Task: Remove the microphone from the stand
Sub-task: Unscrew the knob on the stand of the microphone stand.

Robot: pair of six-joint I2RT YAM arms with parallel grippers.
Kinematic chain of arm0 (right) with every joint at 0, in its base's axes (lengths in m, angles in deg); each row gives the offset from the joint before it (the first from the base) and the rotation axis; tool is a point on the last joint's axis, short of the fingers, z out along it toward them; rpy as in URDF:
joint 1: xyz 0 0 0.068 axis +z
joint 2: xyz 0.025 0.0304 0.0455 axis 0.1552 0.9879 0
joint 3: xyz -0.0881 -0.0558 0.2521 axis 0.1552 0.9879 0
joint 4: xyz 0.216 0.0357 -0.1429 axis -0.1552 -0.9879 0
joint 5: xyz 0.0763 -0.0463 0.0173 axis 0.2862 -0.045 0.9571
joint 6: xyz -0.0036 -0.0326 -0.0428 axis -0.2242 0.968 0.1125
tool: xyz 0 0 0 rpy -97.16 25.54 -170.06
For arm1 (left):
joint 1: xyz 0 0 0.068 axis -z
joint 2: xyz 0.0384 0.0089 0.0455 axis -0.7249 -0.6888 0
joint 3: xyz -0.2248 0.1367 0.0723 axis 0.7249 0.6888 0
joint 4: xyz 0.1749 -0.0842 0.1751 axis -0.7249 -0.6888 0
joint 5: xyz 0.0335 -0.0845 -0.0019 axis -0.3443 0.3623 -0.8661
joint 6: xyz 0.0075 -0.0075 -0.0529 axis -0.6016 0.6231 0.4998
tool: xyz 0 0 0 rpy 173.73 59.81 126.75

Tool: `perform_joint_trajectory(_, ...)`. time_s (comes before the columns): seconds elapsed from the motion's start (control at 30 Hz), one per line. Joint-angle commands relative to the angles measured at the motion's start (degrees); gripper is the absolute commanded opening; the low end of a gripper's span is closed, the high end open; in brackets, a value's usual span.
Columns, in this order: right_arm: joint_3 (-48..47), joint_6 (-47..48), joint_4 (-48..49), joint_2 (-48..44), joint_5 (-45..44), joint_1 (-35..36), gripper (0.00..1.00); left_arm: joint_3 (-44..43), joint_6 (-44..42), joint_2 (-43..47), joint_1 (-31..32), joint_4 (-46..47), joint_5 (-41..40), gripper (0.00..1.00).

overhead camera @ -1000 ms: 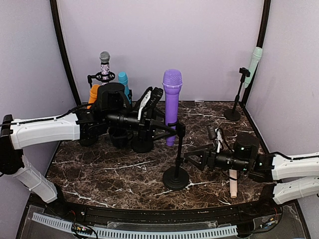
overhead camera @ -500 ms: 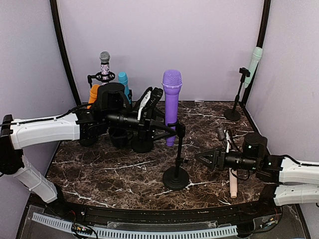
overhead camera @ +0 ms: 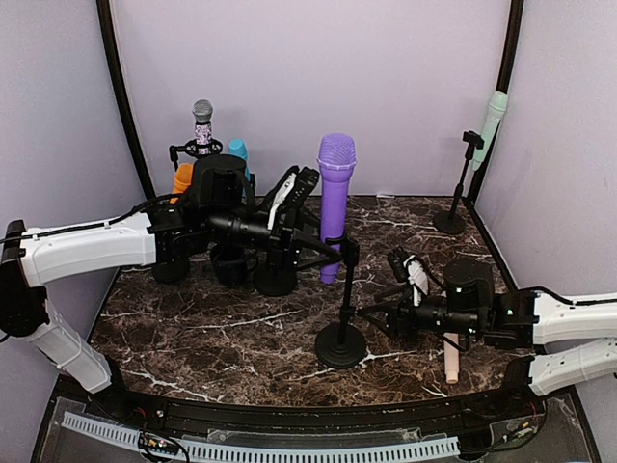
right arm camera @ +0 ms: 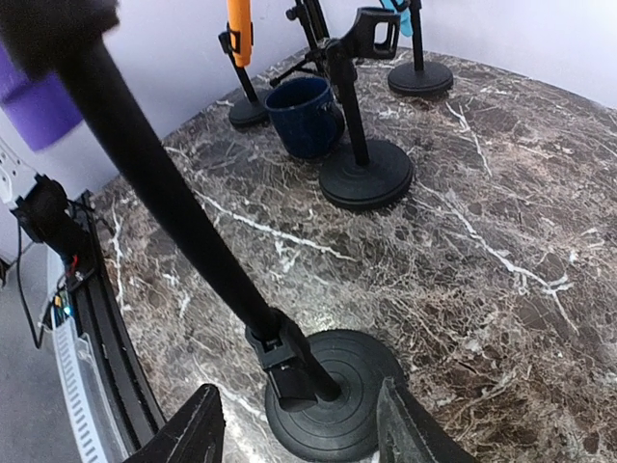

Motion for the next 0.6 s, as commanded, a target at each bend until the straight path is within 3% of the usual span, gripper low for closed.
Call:
perform_joint_trajectory(0.0, -1.1, 6.2, 3.2, 2.0, -4.4, 2.8, 0.55, -0.8, 1.0, -1.3, 0.2, -5.3, 3.4, 0.00)
perform_joint_trajectory(0.1, 0.2, 7.8, 5.2, 1.1, -4.5, 3.7, 0.54, -1.1, 1.2, -1.6, 0.2, -5.0, 3.5, 0.00)
perform_joint_trajectory(0.37, 0.1, 13.0, 4.3, 2.1, -4.2, 4.0, 0.40, -1.8, 1.3, -2.2, 0.2, -5.2, 3.5, 0.00)
perform_joint_trajectory(0.57, -0.4, 16.3, 4.2, 3.5, -4.3, 4.0, 0.37, -2.0, 2.0, -2.7, 0.2, -4.8, 4.0, 0.00)
